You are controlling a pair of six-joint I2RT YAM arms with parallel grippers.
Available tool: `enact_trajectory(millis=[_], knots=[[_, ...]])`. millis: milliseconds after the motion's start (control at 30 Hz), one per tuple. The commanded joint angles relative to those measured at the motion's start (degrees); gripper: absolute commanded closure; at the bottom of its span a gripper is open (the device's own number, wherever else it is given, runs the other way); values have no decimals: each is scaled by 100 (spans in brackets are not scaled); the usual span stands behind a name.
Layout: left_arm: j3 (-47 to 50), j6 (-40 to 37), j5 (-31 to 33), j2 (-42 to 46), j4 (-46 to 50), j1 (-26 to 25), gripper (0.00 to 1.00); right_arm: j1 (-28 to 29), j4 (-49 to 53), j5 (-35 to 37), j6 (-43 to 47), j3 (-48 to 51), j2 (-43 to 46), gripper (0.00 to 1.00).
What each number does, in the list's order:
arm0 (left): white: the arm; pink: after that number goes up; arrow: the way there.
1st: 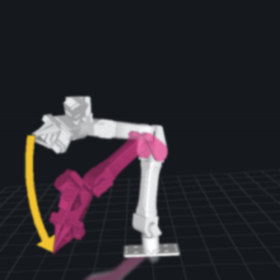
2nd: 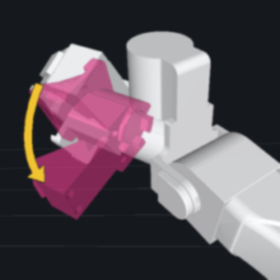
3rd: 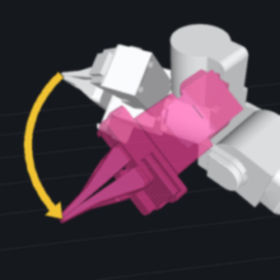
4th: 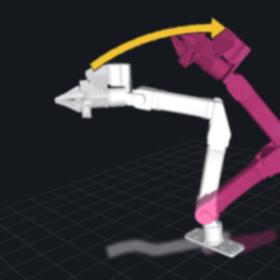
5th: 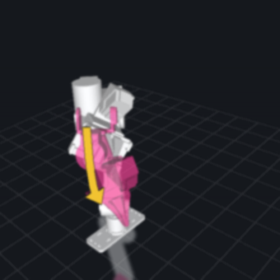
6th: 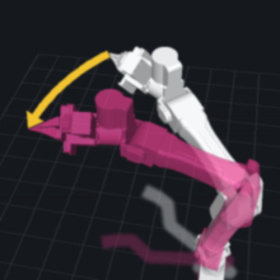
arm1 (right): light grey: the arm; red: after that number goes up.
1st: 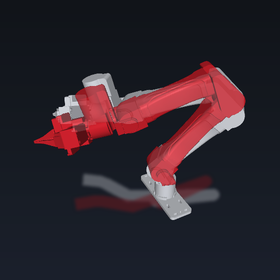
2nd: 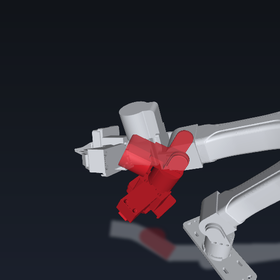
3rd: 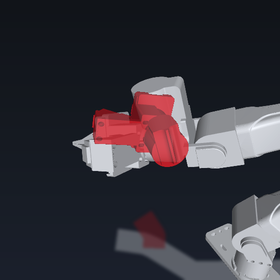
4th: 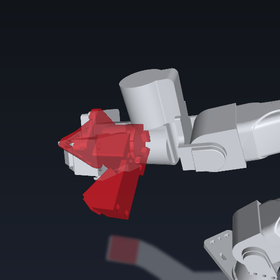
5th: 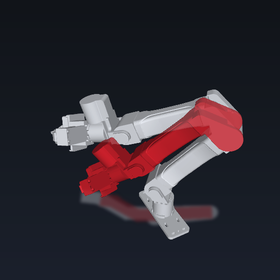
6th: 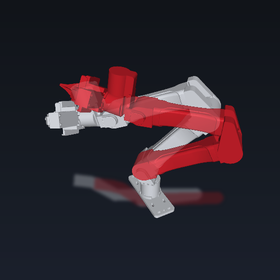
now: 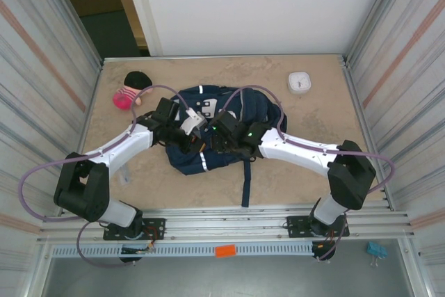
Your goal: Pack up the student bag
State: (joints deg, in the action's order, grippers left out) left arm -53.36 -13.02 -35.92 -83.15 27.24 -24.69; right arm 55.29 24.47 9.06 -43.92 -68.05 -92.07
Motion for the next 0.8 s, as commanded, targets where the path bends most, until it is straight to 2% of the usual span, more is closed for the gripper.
enact_trajectory(millis=[0, 133, 267, 467, 767], knots=[[-209, 39, -624, 166, 75, 11, 100, -39, -285, 374, -36, -259, -174, 82], [-227, -100, -244, 217, 220, 17, 100, -103, 59, 544, 39, -389, -121, 94], [-359, -519, 397, 140, 642, 63, 100, -228, 732, 685, 219, -419, 173, 100], [-565, -1128, 1120, -24, 1195, 289, 100, -731, 1776, 530, 622, -298, 694, 100], [-516, -1783, 1500, 62, 1326, 551, 100, -1443, 1977, -40, 1290, -95, 833, 100]])
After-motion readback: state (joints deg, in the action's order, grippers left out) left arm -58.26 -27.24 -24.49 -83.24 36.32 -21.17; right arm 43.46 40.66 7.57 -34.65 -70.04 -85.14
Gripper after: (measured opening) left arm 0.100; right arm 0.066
